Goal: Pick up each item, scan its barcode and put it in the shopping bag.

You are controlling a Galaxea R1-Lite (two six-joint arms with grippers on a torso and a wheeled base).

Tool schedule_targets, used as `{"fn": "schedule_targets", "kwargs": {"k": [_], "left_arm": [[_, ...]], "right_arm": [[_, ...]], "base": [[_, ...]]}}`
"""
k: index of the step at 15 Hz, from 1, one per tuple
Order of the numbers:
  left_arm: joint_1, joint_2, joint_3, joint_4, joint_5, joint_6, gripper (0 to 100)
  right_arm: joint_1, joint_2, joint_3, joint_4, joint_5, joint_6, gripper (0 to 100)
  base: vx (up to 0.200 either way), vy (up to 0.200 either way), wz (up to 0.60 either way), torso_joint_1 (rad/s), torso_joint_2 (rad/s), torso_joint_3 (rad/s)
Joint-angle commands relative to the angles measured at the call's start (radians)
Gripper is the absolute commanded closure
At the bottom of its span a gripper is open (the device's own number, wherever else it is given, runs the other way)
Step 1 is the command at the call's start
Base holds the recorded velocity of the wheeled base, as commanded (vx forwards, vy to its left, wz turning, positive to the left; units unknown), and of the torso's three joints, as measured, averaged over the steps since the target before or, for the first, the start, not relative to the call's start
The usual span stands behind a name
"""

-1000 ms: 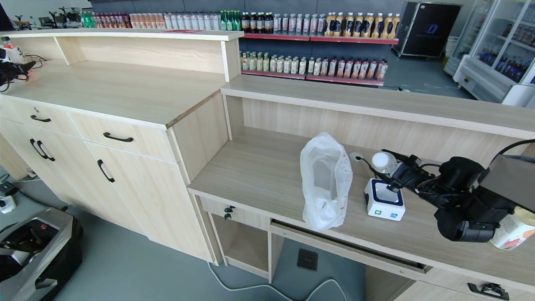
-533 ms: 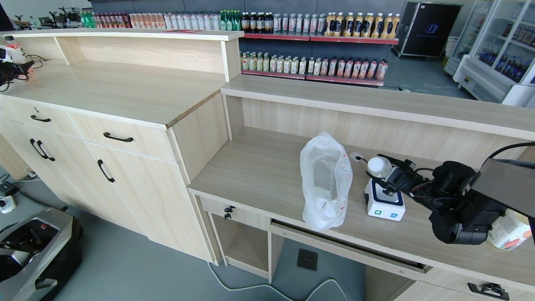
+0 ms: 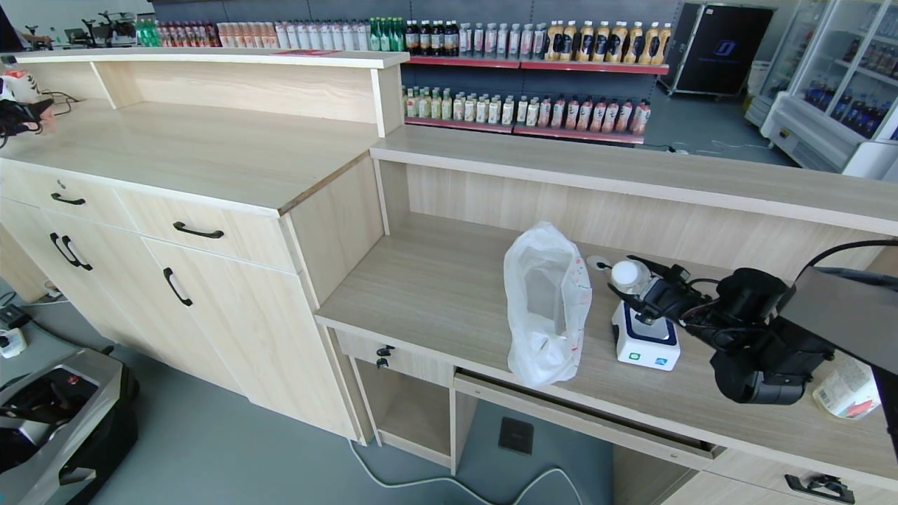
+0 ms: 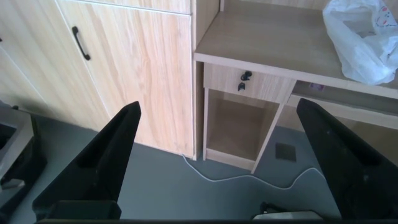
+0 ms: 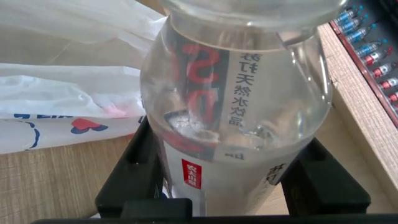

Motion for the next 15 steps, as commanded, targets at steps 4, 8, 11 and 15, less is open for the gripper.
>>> {"fn": "schedule_targets", "kwargs": {"k": [4, 8, 11, 15], "left_arm": [[0.000, 0.002, 0.000, -0.001, 0.000, 0.000, 0], [0.000, 0.002, 0.000, -0.001, 0.000, 0.000, 0], [0.000, 0.002, 0.000, -0.001, 0.000, 0.000, 0], [0.000, 0.002, 0.000, 0.001, 0.000, 0.000, 0]], "right_arm": [[0.001, 0.019, -0.016, 0.000, 0.001, 0.000, 100], [0.002, 0.027, -0.024, 0.002, -0.001, 0.002, 100], [0.007, 0.027, -0.024, -0.001, -0.001, 0.003, 100], [0.028, -0.082, -0.020, -0.006, -0.053, 0.170, 100]], "base": [[0.000, 0.000, 0.00, 0.000, 0.00, 0.000], [0.000, 0.000, 0.00, 0.000, 0.00, 0.000], [0.000, 0.000, 0.00, 0.000, 0.00, 0.000], [0.000, 0.000, 0.00, 0.000, 0.00, 0.000]]}}
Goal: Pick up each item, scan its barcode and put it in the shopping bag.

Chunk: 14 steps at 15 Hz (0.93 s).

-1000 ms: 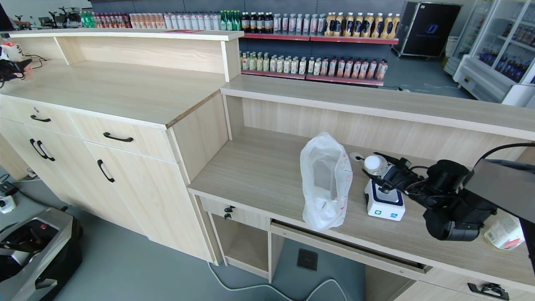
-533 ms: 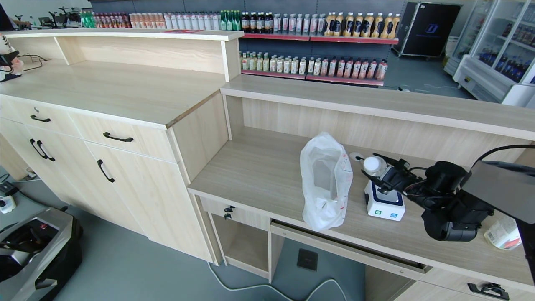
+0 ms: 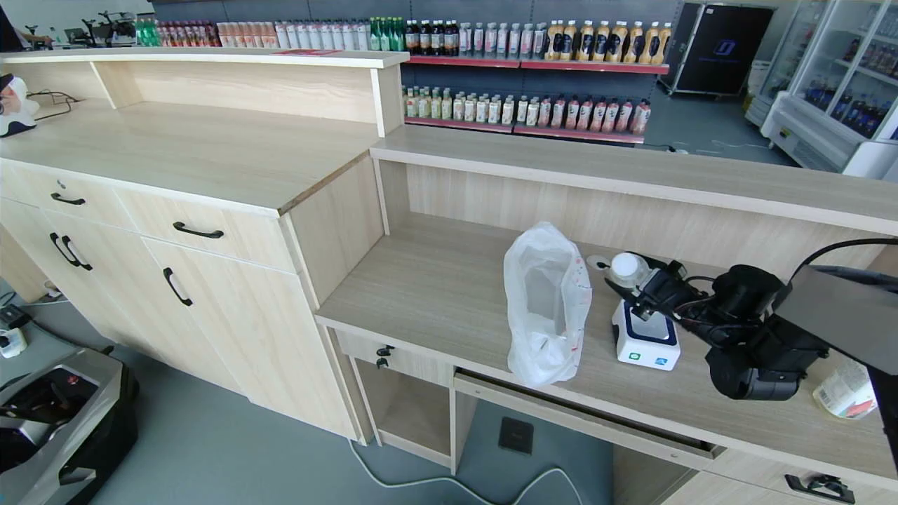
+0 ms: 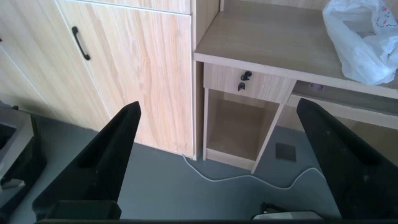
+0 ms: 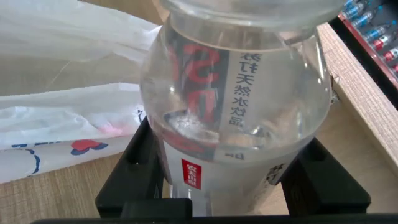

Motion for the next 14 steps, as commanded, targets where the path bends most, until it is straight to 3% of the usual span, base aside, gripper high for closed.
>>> {"fn": "schedule_targets", "kwargs": {"k": [1, 2, 3, 6, 10, 14], "left_arm": [[0.000, 0.002, 0.000, -0.001, 0.000, 0.000, 0], [0.000, 0.002, 0.000, -0.001, 0.000, 0.000, 0], [0.000, 0.002, 0.000, -0.001, 0.000, 0.000, 0], [0.000, 0.002, 0.000, -0.001, 0.000, 0.000, 0], [0.000, 0.002, 0.000, 0.001, 0.000, 0.000, 0], [0.000, 0.002, 0.000, -0.001, 0.000, 0.000, 0]], "right_arm": [[0.002, -0.147, 0.044, -0.003, -0.100, 0.135, 100], [-0.009, -0.188, 0.070, 0.002, -0.139, 0.177, 100], [-0.041, -0.319, 0.162, 0.065, -0.226, 0.284, 100], [-0.138, -0.610, 0.382, 0.260, -0.346, 0.407, 100], [-0.185, -0.842, 0.445, 0.508, -0.542, 0.471, 100], [-0.138, -0.877, 0.495, 0.517, -0.734, 0.467, 100]], "base": [[0.000, 0.000, 0.00, 0.000, 0.00, 0.000], [0.000, 0.000, 0.00, 0.000, 0.00, 0.000], [0.000, 0.000, 0.00, 0.000, 0.00, 0.000], [0.000, 0.000, 0.00, 0.000, 0.00, 0.000], [0.000, 0.000, 0.00, 0.000, 0.00, 0.000], [0.000, 0.000, 0.00, 0.000, 0.00, 0.000]]}}
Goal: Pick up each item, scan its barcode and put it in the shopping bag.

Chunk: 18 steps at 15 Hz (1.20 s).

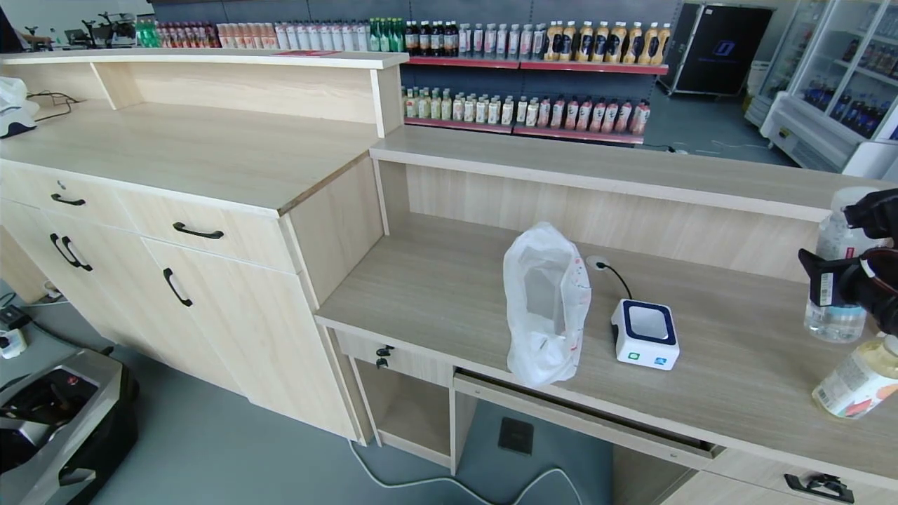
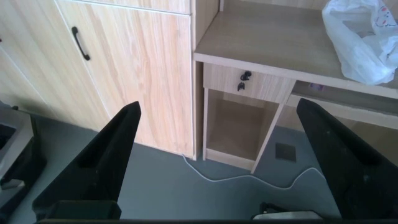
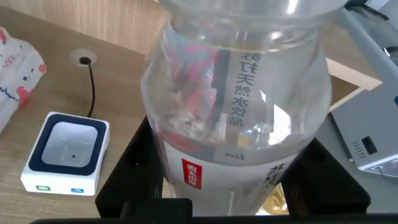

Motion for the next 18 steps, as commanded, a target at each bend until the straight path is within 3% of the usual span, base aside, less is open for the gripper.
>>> {"fn": "schedule_targets", "kwargs": {"k": [1, 4, 6, 10, 11, 16, 18], "left_arm": [[0.000, 0.002, 0.000, -0.001, 0.000, 0.000, 0], [0.000, 0.002, 0.000, 0.001, 0.000, 0.000, 0], [0.000, 0.002, 0.000, -0.001, 0.000, 0.000, 0], [0.000, 0.002, 0.000, -0.001, 0.000, 0.000, 0], [0.000, 0.002, 0.000, -0.001, 0.000, 0.000, 0], [0.000, 0.002, 0.000, 0.001, 0.000, 0.000, 0], [0.000, 0.002, 0.000, -0.001, 0.000, 0.000, 0]], "right_arm": [[0.017, -0.049, 0.013, -0.008, -0.011, -0.006, 100], [0.030, -0.048, 0.021, -0.031, -0.001, 0.005, 100], [0.040, -0.035, 0.029, -0.057, 0.004, 0.008, 100], [0.132, 0.092, 0.010, -0.241, -0.014, -0.026, 100], [0.153, 0.144, -0.002, -0.290, -0.004, -0.004, 100], [0.158, 0.428, -0.116, -0.287, 0.128, 0.317, 100], [0.159, 0.512, -0.186, -0.287, 0.130, 0.324, 100]], "base": [[0.000, 0.000, 0.00, 0.000, 0.00, 0.000], [0.000, 0.000, 0.00, 0.000, 0.00, 0.000], [0.000, 0.000, 0.60, 0.005, 0.00, 0.002], [0.000, 0.000, 0.60, 0.001, 0.00, 0.002], [0.000, 0.000, 0.60, 0.007, 0.00, -0.002], [0.000, 0.000, 0.00, 0.000, 0.00, 0.000], [0.000, 0.000, 0.00, 0.000, 0.00, 0.000]]}}
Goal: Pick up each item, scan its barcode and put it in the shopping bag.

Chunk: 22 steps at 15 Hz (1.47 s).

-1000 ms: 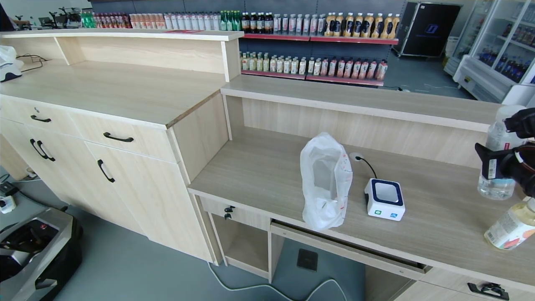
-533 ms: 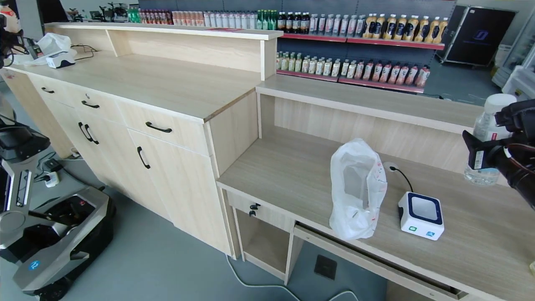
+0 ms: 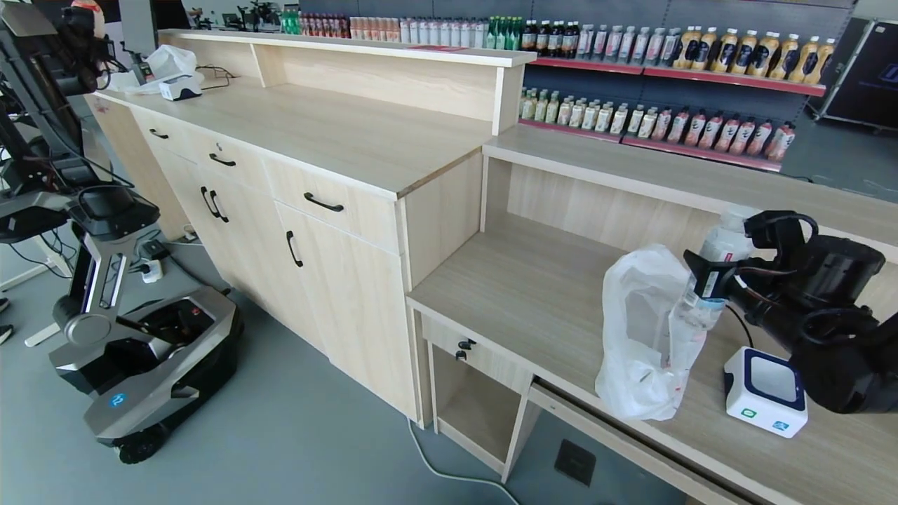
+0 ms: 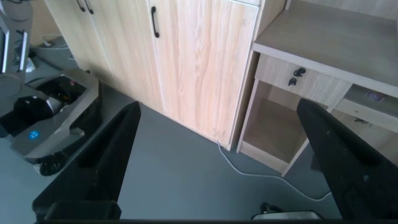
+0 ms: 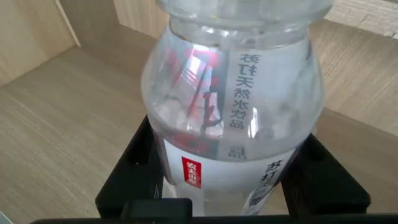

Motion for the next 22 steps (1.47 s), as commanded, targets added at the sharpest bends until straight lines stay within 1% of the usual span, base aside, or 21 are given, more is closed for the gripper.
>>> {"fn": "schedule_targets", "kwargs": {"k": [1, 2, 4, 6, 9, 13, 22], "left_arm": [[0.000, 0.002, 0.000, -0.001, 0.000, 0.000, 0], [0.000, 0.002, 0.000, -0.001, 0.000, 0.000, 0], [0.000, 0.002, 0.000, -0.001, 0.000, 0.000, 0], [0.000, 0.002, 0.000, -0.001, 0.000, 0.000, 0], [0.000, 0.002, 0.000, -0.001, 0.000, 0.000, 0], [0.000, 0.002, 0.000, -0.001, 0.000, 0.000, 0], [0.000, 0.002, 0.000, -0.001, 0.000, 0.000, 0]], "right_arm": [[0.005, 0.152, -0.082, 0.000, 0.009, 0.018, 100], [0.011, 0.179, -0.107, -0.002, 0.027, 0.018, 100], [0.019, 0.222, -0.148, 0.000, 0.033, 0.010, 100], [0.018, 0.278, -0.219, 0.001, 0.038, 0.009, 100], [0.010, 0.344, -0.312, 0.024, 0.104, -0.022, 100], [0.007, 0.422, -0.401, 0.030, 0.107, -0.025, 100], [-0.022, 0.529, -0.521, 0.024, 0.108, -0.026, 100]], "base": [[0.000, 0.000, 0.00, 0.000, 0.00, 0.000], [0.000, 0.000, 0.00, 0.000, 0.00, 0.000], [0.000, 0.000, 0.00, 0.000, 0.00, 0.000], [0.000, 0.000, 0.00, 0.000, 0.00, 0.000], [0.000, 0.000, 0.00, 0.000, 0.00, 0.000], [0.000, 0.000, 0.00, 0.000, 0.00, 0.000], [0.000, 0.000, 0.00, 0.000, 0.00, 0.000]]}}
